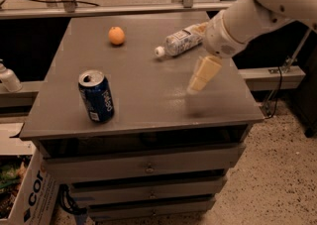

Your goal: Move orange near pepsi can

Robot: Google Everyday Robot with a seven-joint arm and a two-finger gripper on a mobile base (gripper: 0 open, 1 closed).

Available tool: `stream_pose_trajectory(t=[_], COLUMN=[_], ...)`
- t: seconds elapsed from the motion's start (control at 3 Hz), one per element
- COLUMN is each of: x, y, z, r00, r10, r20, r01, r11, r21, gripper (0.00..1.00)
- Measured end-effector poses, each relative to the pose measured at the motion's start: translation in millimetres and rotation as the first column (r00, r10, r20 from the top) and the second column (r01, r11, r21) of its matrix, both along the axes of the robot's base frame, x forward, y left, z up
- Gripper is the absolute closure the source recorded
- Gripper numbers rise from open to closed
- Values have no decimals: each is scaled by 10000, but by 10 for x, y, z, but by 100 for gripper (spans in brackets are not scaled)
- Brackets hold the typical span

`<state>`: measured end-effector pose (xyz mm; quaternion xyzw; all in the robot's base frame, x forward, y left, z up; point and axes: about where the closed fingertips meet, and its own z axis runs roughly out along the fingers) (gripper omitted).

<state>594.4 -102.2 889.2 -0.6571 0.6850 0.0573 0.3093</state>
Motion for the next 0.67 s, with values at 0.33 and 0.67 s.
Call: stream_pose_trajectory(t=[0.33,0.67], x=[331,591], y=[338,636], z=[36,35], r00=[9999,10000], r10=[11,-44], r20=[108,21], r01=[-21,39], r11=[9956,9827], r21=[939,1852], gripper=[0,0])
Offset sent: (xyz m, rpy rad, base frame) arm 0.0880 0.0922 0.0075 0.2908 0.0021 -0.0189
